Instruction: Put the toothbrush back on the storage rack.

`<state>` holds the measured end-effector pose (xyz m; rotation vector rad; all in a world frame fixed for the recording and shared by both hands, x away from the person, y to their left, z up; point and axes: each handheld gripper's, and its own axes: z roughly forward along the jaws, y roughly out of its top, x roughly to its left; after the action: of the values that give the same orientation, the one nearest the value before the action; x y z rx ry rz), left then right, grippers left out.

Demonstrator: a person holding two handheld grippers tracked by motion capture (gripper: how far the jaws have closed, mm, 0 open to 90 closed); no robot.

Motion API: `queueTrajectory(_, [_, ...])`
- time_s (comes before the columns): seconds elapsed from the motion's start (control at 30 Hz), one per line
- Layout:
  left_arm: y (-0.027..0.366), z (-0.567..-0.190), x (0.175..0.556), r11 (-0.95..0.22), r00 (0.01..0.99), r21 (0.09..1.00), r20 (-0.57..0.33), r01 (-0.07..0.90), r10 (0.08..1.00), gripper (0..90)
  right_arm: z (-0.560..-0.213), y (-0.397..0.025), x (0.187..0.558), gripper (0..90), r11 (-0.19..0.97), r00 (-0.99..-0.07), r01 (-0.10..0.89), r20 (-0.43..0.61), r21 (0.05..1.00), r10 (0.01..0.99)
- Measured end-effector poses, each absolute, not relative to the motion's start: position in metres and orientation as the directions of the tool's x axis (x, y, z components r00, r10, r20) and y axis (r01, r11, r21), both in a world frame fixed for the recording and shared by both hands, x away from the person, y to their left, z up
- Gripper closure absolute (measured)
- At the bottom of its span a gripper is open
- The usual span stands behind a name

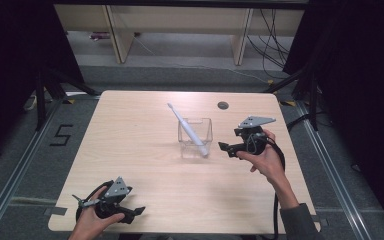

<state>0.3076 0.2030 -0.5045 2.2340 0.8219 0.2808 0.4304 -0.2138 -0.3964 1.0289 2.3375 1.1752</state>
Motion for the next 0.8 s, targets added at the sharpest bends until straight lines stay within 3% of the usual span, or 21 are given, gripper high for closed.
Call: queueTrajectory(0.8, [0.203, -0.505, 0.308, -0.53, 0.77, 0.7, -0.046, 0.48, 0.637, 16.8, -0.412, -0.224, 0.41, 20.1, 0.423, -0.688, 0.476, 0.027, 0.771, 0.725])
